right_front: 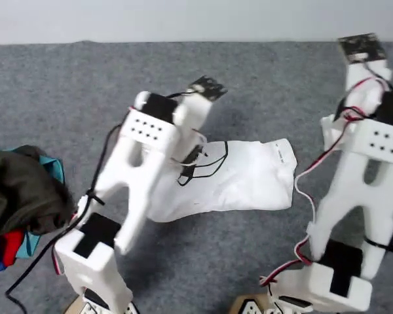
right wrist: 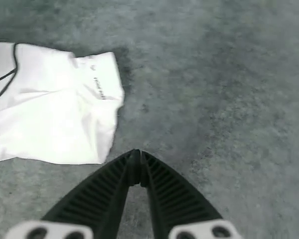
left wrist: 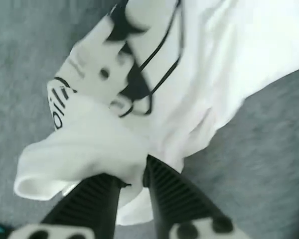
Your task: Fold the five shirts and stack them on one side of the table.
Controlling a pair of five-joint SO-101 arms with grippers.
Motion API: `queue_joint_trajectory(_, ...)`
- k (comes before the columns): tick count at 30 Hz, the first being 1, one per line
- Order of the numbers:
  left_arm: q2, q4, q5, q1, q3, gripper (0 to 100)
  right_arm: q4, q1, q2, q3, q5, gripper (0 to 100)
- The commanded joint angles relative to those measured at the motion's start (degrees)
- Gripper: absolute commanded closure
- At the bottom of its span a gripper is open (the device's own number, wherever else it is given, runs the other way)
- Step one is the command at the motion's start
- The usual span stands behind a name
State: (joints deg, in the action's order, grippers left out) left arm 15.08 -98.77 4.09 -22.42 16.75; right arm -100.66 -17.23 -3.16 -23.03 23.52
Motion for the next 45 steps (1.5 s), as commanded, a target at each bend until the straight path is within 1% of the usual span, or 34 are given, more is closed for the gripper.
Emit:
queue_joint_trajectory(1, -0.79, 0.44, -1.93, -4.04, 6.29, 100, -2.24, -2.95, -4.18, 0.35, 1.76, 98.8)
queue_joint_trajectory(6, 9.05, -1.58, -4.04, -8.44, 16.75, 100, -2.24, -3.91, -7.16, 6.95, 4.13, 98.8)
queue_joint_trajectory(14, 21.27, -1.58, -5.36, -14.86, 35.30, 100, -1.80, -7.78, -12.97, 16.18, 4.31, 98.7)
queue_joint_trajectory(18, 25.14, -1.32, -5.36, -18.46, 41.54, 100, -1.71, -9.98, -14.11, 19.08, 7.65, 98.7)
queue_joint_trajectory(23, 31.03, -0.97, -5.36, -20.22, 49.36, 100, -1.71, -12.62, -14.20, 19.69, 8.09, 98.7)
queue_joint_trajectory(30, 39.03, -0.62, -5.36, -22.33, 60.62, 100, -1.63, -12.97, -13.67, 19.69, 8.18, 98.5)
queue_joint_trajectory(35, 43.69, 2.73, -5.36, -22.51, 63.78, 100, -1.54, -12.79, -13.67, 20.04, 8.18, 98.5)
queue_joint_trajectory(40, 45.80, 7.03, -8.62, -22.68, 63.60, 100, 0.48, -12.97, -13.76, 22.24, 8.18, 98.5)
queue_joint_trajectory(45, 47.03, 11.34, -10.02, -22.86, 63.78, 98, 1.54, -12.79, -14.20, 23.65, 8.00, 98.5)
